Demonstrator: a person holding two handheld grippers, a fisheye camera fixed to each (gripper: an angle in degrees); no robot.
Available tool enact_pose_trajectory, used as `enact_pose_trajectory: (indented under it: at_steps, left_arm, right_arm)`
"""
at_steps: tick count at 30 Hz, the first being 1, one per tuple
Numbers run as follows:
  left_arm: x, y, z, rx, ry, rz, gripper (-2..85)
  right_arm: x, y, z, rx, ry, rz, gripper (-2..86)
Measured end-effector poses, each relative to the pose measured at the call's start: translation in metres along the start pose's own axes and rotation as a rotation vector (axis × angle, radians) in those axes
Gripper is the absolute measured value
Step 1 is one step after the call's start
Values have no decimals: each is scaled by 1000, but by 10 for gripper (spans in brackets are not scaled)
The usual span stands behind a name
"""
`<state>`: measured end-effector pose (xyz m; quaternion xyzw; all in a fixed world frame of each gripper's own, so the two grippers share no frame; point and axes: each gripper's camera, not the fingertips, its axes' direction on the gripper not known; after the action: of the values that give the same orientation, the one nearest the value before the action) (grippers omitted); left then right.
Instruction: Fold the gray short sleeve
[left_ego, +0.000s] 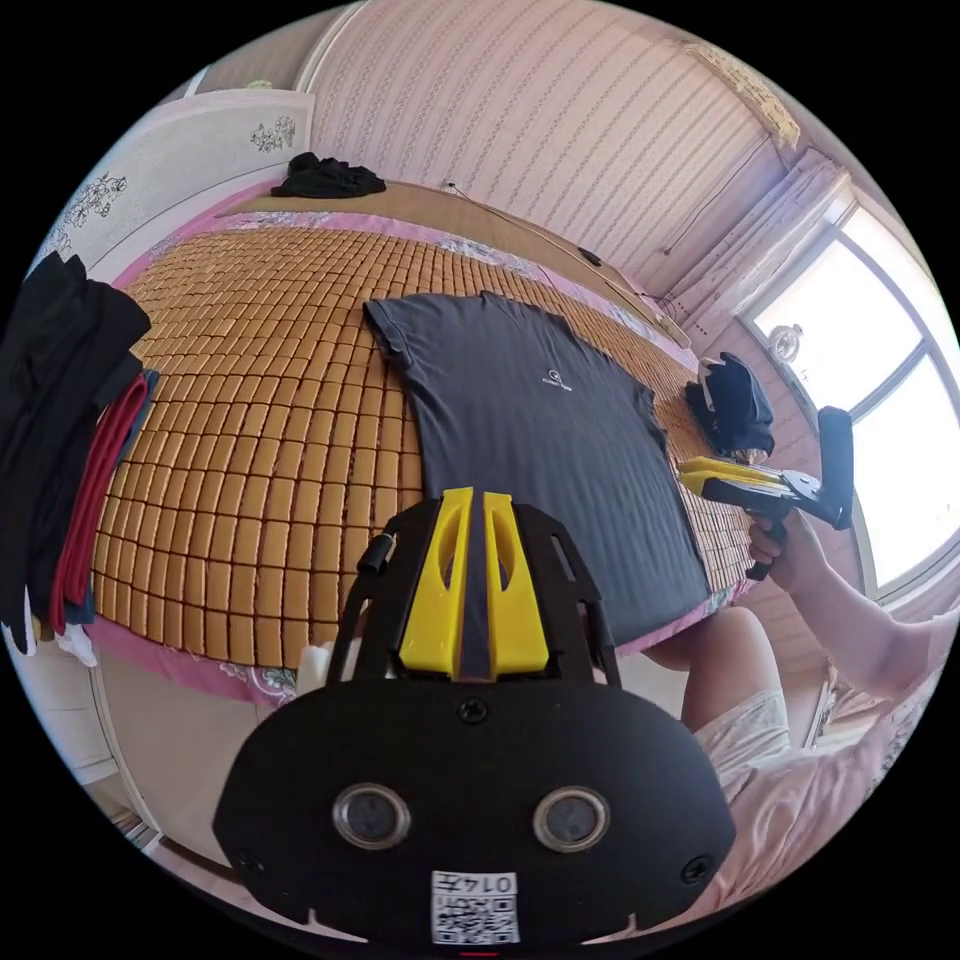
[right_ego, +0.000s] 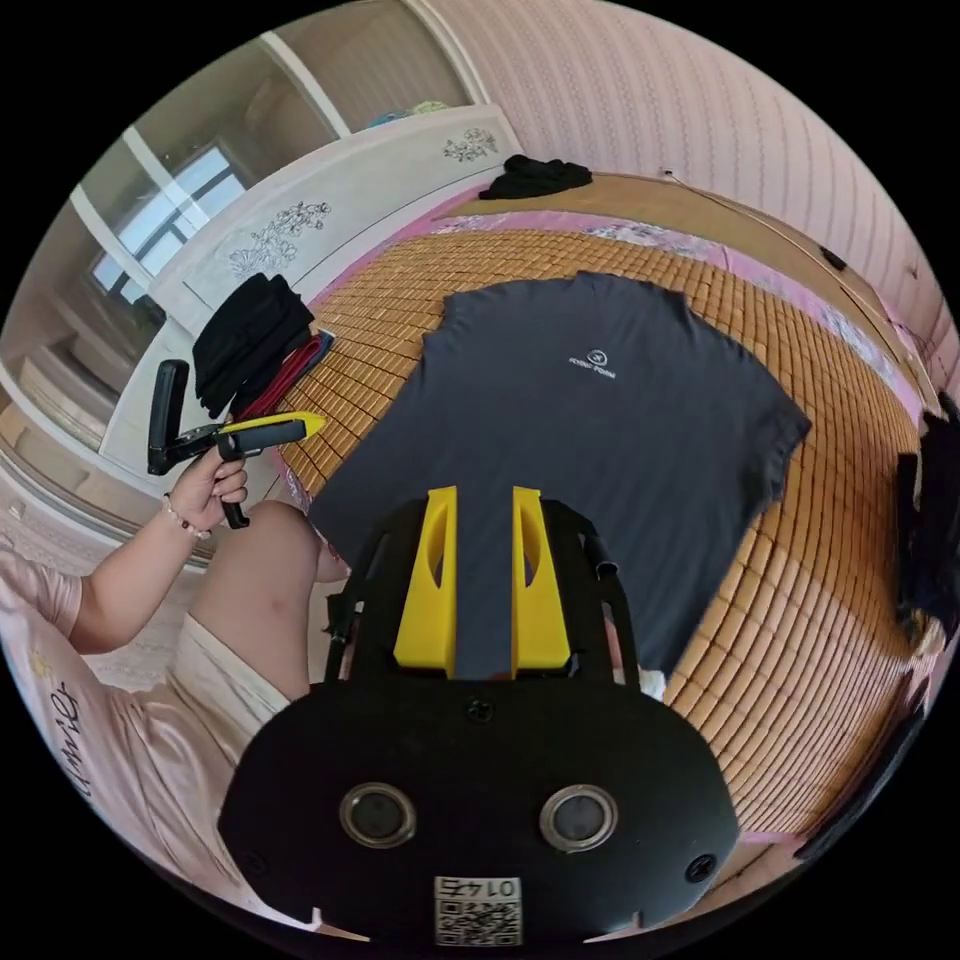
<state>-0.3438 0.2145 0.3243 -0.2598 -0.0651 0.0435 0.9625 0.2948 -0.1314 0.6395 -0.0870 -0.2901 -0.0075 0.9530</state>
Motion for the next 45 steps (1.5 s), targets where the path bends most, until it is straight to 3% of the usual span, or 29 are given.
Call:
enact_pose_trajectory:
  at_steps: [9,15,20,24,27,32,36,40,45]
  left_arm:
    - [-37,-88,67,72,-54,-115,22]
    - [-49,-126,117,52,-21,-143,81]
    - [-45,-146,143,36,-9,-78,58]
    - [-33,-162,165,-9,-79,-21,34]
    - [-23,-170,174,-14,-97,-3,34]
    - [10,-178,166,94,-79,146,45]
    - [42,-180,174,58,-25,319,64]
    - [55,-182,185,22,-14,351,67]
    - [71,-197,202,-23,45,353,64]
  right_arm:
    - [-52,-204,129,-174,63,-349,91]
    - [-71,-294,210,-199,76,-353,103]
    - [-67,-331,254,-215,132,-323,112]
    - [-46,-342,268,-218,136,-258,48]
    - [-19,-345,258,-194,1,-201,14]
    - [38,-327,202,6,-117,-88,10]
    - [92,-292,180,-36,-136,-11,19]
    - [127,-268,166,-64,-97,69,26]
    - [165,-216,119,42,-119,184,47]
